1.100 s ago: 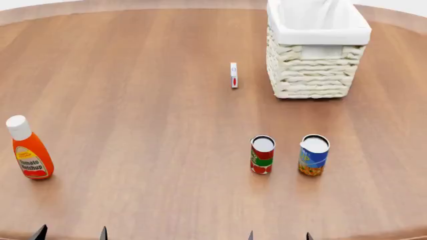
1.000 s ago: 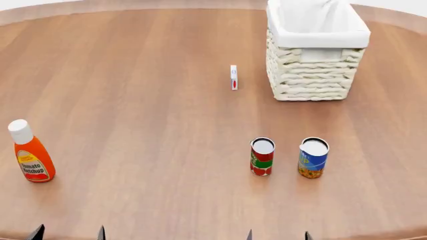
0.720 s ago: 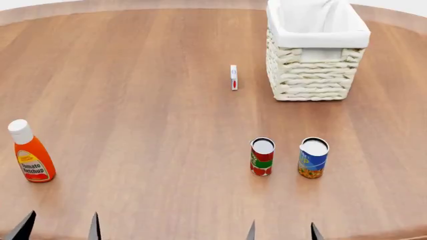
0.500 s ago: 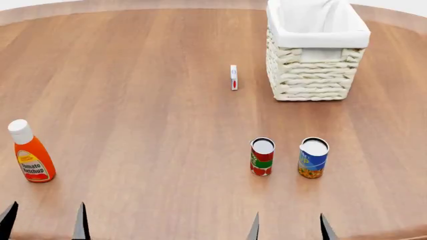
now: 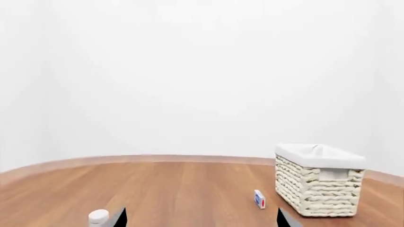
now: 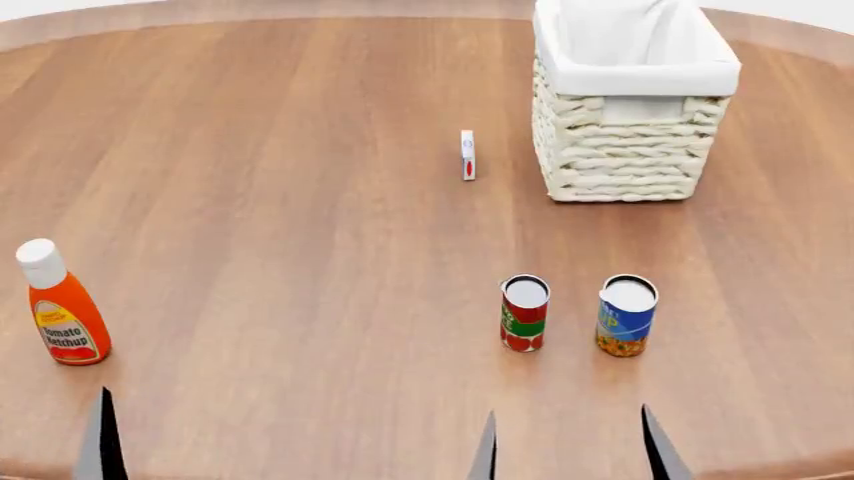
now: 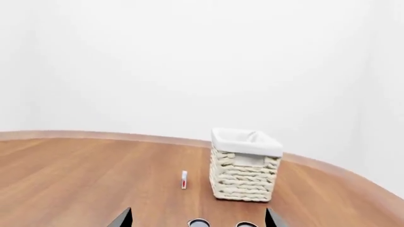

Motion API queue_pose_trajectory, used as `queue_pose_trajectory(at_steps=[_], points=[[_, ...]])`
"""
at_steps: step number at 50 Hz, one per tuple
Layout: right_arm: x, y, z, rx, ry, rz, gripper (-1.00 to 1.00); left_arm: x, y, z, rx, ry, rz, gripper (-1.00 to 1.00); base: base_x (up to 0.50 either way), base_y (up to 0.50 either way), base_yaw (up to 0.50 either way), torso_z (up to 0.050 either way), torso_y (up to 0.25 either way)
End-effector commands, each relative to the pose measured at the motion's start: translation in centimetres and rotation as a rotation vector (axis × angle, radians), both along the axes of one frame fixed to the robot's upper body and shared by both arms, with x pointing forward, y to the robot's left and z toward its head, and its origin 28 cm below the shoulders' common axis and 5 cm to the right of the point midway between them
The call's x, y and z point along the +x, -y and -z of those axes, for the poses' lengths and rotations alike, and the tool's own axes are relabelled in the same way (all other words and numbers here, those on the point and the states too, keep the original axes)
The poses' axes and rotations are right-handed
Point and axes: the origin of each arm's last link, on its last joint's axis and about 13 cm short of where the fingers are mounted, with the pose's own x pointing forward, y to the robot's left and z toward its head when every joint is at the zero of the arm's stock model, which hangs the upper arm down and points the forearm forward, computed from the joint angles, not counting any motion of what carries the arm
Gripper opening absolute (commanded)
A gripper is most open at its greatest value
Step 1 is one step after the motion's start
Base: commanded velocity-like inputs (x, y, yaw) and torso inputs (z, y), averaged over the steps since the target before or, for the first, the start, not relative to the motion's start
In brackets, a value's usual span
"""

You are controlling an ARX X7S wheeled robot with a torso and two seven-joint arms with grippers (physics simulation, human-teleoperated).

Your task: Pick up the tomato sauce, and put it in the basket.

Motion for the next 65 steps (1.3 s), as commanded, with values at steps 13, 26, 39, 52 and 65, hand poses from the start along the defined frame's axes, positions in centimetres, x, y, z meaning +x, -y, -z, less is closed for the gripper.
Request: queue_pose_trajectory(at_steps=[13, 26, 39, 52, 65], points=[[-0.7, 0.0, -0.2, -0.002, 0.007, -0.039, 1.0, -0.6, -0.3, -0.6, -0.012, 0.021, 0.005, 1.0, 0.2, 0.0, 0.0, 0.0, 0.0], [-0.6, 0.1, 0.4, -0.007, -0.003, -0.037, 1.0, -0.5, -0.5, -0.5, -0.028, 0.011, 0.011, 1.0, 0.4, 0.0, 0.0, 0.0, 0.0], [-0.6, 0.5, 0.9, 0.007, -0.017, -0.026, 1.0, -0.4, -0.4, -0.4, -0.027, 0.008, 0.017, 1.0, 0.4, 0.0, 0.0, 0.0, 0.0], [-0.5, 0.4, 1.2, 0.004, -0.027, -0.033, 1.0, -0.2, -0.8, -0.5, -0.049, 0.004, 0.012, 1.0, 0.4, 0.0, 0.0, 0.0, 0.0], [-0.4, 0.5, 1.0, 0.007, -0.021, -0.034, 1.0, -0.2, -0.8, -0.5, -0.05, 0.005, 0.015, 1.0, 0.47, 0.0, 0.0, 0.0, 0.001]])
